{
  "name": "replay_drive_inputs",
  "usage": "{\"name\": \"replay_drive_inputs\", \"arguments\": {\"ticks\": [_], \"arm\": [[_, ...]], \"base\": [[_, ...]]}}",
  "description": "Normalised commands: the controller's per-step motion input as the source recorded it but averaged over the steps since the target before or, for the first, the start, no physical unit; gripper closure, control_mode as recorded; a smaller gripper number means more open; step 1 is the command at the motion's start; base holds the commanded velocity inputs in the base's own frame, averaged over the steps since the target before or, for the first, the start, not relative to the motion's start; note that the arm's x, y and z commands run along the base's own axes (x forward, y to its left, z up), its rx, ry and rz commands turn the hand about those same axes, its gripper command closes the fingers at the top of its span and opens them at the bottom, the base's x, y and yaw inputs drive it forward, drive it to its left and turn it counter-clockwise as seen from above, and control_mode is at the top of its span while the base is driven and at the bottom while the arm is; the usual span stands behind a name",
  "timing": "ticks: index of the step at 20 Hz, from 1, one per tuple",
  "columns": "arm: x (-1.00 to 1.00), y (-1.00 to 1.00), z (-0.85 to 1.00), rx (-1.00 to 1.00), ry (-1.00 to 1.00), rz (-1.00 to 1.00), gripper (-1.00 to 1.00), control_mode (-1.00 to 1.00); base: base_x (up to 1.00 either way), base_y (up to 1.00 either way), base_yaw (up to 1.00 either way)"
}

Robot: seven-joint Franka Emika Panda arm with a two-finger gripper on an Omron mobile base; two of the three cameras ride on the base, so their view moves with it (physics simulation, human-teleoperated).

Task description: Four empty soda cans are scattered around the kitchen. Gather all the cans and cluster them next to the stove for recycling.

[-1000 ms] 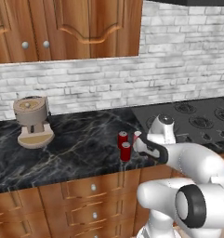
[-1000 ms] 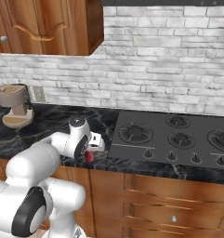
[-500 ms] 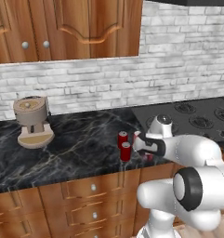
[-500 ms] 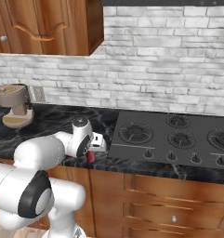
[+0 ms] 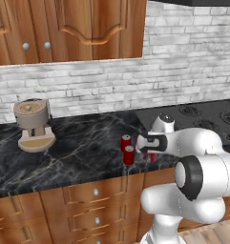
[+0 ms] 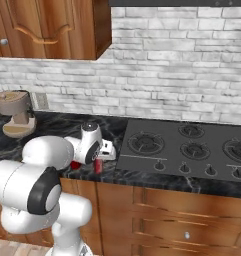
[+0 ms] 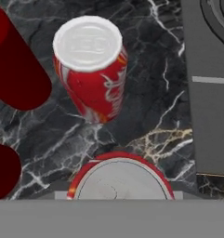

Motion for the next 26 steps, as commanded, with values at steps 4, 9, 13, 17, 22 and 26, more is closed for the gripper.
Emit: {"name": "replay_drive_inputs", "arguments": {"ticks": [4, 9, 13, 17, 22, 26], "arm": [[-0.06, 0.00, 0.15, 0.00, -0.05, 0.02, -1.00, -1.00], [-0.03, 0.03, 0.04, 0.00, -0.06, 0.02, -1.00, -1.00], [-0.23, 0.00, 0.46, 0.00, -0.12, 0.00, -1.00, -1.00], [-0.19, 0.00, 0.86, 0.00, -0.06, 0.00, -1.00, -1.00], [-0.40, 0.09, 0.74, 0.00, 0.02, 0.00, -1.00, -1.00], [-1.00, 0.10, 0.54, 0.01, -0.01, 0.00, -1.00, -1.00]], "base": [[0.00, 0.00, 0.00], [0.00, 0.00, 0.00], [0.00, 0.00, 0.00], [0.00, 0.00, 0.00], [0.00, 0.00, 0.00], [0.00, 0.00, 0.00]]}}
